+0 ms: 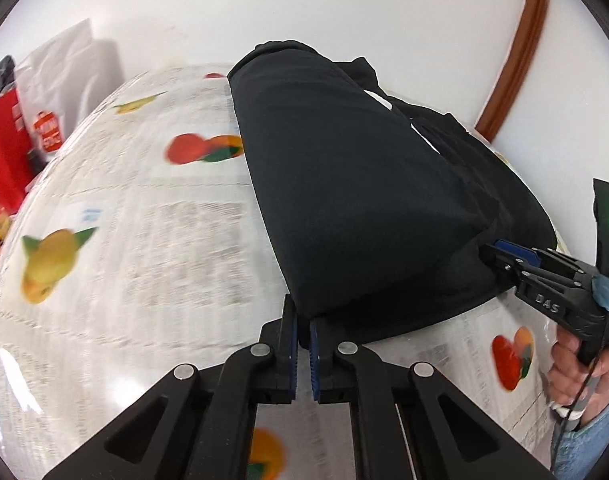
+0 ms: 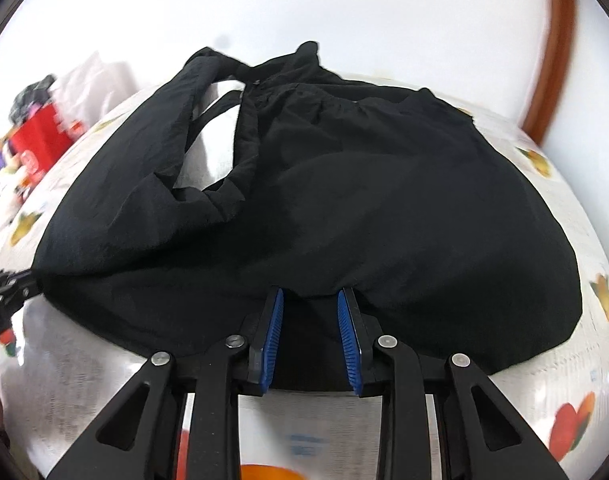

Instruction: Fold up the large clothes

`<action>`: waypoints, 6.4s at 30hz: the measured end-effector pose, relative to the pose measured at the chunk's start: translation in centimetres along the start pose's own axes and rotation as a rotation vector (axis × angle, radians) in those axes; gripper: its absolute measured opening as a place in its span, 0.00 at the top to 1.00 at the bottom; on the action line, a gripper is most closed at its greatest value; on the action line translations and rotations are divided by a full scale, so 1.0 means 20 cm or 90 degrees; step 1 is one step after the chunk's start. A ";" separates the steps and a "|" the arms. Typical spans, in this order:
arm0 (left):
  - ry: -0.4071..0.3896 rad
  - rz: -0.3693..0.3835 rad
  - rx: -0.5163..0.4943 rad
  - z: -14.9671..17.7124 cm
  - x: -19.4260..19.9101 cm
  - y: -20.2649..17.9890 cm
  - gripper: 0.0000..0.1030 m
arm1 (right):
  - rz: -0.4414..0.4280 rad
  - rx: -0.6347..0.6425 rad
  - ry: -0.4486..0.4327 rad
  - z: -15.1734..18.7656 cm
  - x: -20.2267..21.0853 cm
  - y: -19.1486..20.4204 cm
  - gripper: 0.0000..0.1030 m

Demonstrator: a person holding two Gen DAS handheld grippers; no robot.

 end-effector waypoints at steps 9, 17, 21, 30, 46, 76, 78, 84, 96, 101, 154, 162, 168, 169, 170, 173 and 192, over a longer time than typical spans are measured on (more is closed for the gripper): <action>-0.008 0.042 0.004 0.05 0.04 0.03 0.89 | -0.134 0.035 -0.074 -0.10 0.30 0.13 0.50; -0.006 0.097 0.011 0.04 0.03 0.01 0.52 | -0.169 0.052 -0.052 -0.16 0.15 0.27 0.55; -0.009 0.087 -0.025 0.02 0.00 -0.06 0.46 | -0.190 0.050 -0.023 -0.22 0.01 0.33 0.61; -0.010 0.001 -0.098 0.02 -0.03 -0.15 0.45 | -0.229 0.006 -0.116 -0.29 0.20 0.26 0.98; 0.004 -0.022 -0.120 0.00 -0.02 -0.21 0.44 | -0.087 -0.080 -0.084 -0.03 0.12 -0.13 0.87; 0.024 -0.026 -0.145 -0.06 -0.13 -0.44 0.40 | -0.127 -0.203 -0.176 -0.13 0.26 -0.55 0.96; 0.022 -0.029 -0.150 -0.06 -0.13 -0.44 0.40 | -0.106 -0.213 -0.137 -0.07 0.17 -0.58 0.96; 0.008 0.007 -0.149 -0.07 -0.10 -0.49 0.41 | -0.088 -0.186 -0.118 -0.03 0.15 -0.55 0.79; 0.026 -0.030 -0.146 -0.14 -0.20 -0.61 0.40 | -0.044 -0.113 -0.069 -0.12 0.04 -0.46 0.90; 0.027 -0.047 -0.136 -0.16 -0.22 -0.63 0.40 | -0.088 -0.091 -0.150 -0.18 0.27 -0.48 0.96; 0.022 0.017 -0.090 -0.10 -0.03 -0.35 0.92 | -0.035 -0.114 -0.042 0.08 0.11 -0.47 0.96; 0.063 0.010 -0.060 -0.06 0.03 -0.22 0.92 | -0.025 -0.108 -0.032 0.05 0.12 -0.31 0.90; 0.040 0.016 -0.049 -0.02 0.18 -0.22 0.92 | -0.046 -0.088 -0.071 0.09 0.35 -0.33 0.77; 0.035 0.015 -0.046 -0.02 0.20 -0.22 0.91 | -0.048 -0.075 -0.089 0.08 0.40 -0.32 0.72; 0.031 0.013 -0.045 -0.01 0.22 -0.22 0.88 | -0.050 -0.069 -0.098 0.06 0.42 -0.31 0.70; 0.013 -0.002 -0.048 -0.05 0.27 -0.22 0.79 | -0.063 -0.062 -0.117 0.00 0.46 -0.25 0.70; 0.009 -0.003 -0.069 -0.25 0.15 -0.28 0.79 | 0.012 -0.015 -0.090 0.03 0.36 -0.19 0.79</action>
Point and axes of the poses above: each gripper's, at about its wrist camera, not at the fingertips, and x roughly against the way its jaws point, y to its left, z to its underside, the point moved 3 cm from there along -x, roughly the way its jaws point, and after that the axes turned 8 degrees about -x, right-handed, at the moved point
